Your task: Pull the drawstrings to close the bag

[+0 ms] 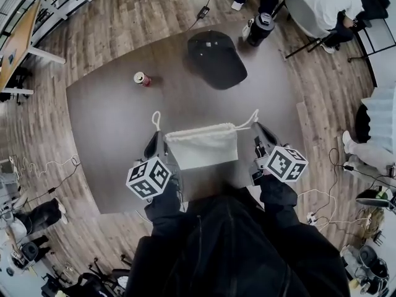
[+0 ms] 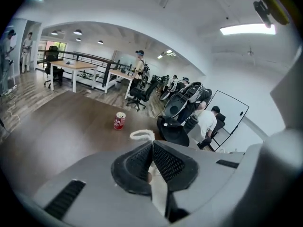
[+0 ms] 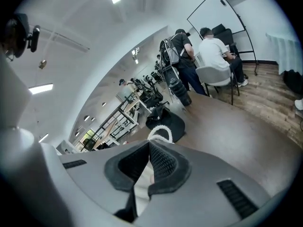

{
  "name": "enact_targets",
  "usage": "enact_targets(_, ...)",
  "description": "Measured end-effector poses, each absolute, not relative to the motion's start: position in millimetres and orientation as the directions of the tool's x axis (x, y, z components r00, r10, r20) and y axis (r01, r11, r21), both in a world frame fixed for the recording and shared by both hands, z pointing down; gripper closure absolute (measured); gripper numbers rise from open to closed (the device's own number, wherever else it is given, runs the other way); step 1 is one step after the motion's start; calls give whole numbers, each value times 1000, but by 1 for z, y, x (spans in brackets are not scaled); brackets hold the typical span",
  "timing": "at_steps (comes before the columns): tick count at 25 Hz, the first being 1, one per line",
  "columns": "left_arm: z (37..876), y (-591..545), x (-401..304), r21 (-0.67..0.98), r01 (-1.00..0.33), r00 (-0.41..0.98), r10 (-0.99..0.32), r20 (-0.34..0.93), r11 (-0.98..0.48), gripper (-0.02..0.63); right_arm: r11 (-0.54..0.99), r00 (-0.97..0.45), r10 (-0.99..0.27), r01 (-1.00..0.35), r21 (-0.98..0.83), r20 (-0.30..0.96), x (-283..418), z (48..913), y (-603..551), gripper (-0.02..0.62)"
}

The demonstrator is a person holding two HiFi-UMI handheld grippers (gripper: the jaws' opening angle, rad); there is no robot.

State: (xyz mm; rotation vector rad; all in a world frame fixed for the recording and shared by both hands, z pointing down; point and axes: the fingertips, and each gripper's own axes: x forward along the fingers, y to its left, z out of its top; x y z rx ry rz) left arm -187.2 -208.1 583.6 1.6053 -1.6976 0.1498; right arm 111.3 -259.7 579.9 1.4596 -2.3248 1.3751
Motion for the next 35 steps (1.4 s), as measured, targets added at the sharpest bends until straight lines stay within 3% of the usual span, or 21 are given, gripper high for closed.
enact_targets(16, 448, -161, -168, 469, -865, -7, -939, 345, 179, 568, 279, -522, -802, -757, -590, 291, 163, 466, -230, 569)
enact_targets(26, 417, -124, -185, 451, -863, -86, -947, 311, 227, 568, 272, -480, -833, -787, -553, 273, 175, 440, -204, 569)
enact_targets(35, 421, -108, -223, 439, -853, -129, -930, 345, 281, 569, 173, -372, -870, -844, -508, 323, 184, 447, -188, 569)
